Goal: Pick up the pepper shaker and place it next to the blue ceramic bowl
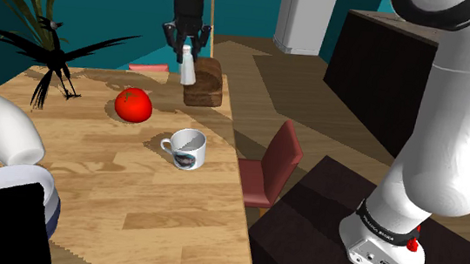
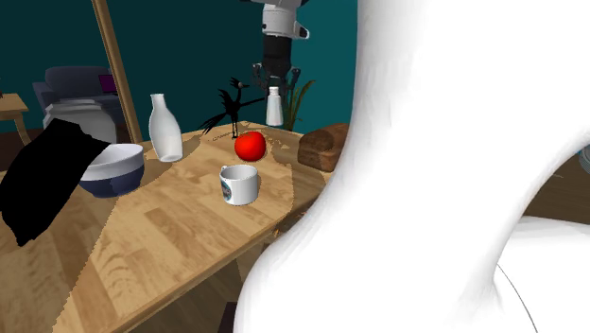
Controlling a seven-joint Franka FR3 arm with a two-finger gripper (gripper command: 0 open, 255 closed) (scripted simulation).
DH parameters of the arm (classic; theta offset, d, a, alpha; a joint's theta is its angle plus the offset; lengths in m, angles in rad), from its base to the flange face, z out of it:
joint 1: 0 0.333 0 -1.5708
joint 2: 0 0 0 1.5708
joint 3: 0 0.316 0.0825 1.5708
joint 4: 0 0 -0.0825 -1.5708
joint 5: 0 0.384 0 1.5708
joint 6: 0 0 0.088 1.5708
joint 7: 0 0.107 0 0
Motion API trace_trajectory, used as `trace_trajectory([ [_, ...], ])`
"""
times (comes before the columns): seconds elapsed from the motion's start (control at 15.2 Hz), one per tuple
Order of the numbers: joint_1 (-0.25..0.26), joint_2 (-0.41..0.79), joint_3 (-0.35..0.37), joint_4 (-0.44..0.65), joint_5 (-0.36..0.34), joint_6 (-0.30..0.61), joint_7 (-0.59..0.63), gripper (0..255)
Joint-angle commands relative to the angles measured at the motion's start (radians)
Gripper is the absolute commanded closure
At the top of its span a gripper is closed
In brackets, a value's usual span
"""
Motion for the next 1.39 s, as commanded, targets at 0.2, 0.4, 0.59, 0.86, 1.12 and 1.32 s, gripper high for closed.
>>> trace_trajectory([
  [0.2, 0.071, -0.021, 0.039, -0.032, -0.01, 0.021, 0.11, 255],
  [0.4, 0.114, -0.013, 0.062, -0.024, -0.019, 0.026, 0.176, 255],
  [0.59, 0.158, 0.003, 0.084, -0.004, -0.03, 0.027, 0.243, 255],
  [0.86, 0.22, 0.04, 0.112, 0.044, -0.05, 0.021, 0.332, 255],
  [1.12, 0.288, 0.095, 0.136, 0.119, -0.075, 0.005, 0.42, 255],
  [1.32, 0.343, 0.149, 0.15, 0.198, -0.097, -0.016, 0.485, 255],
])
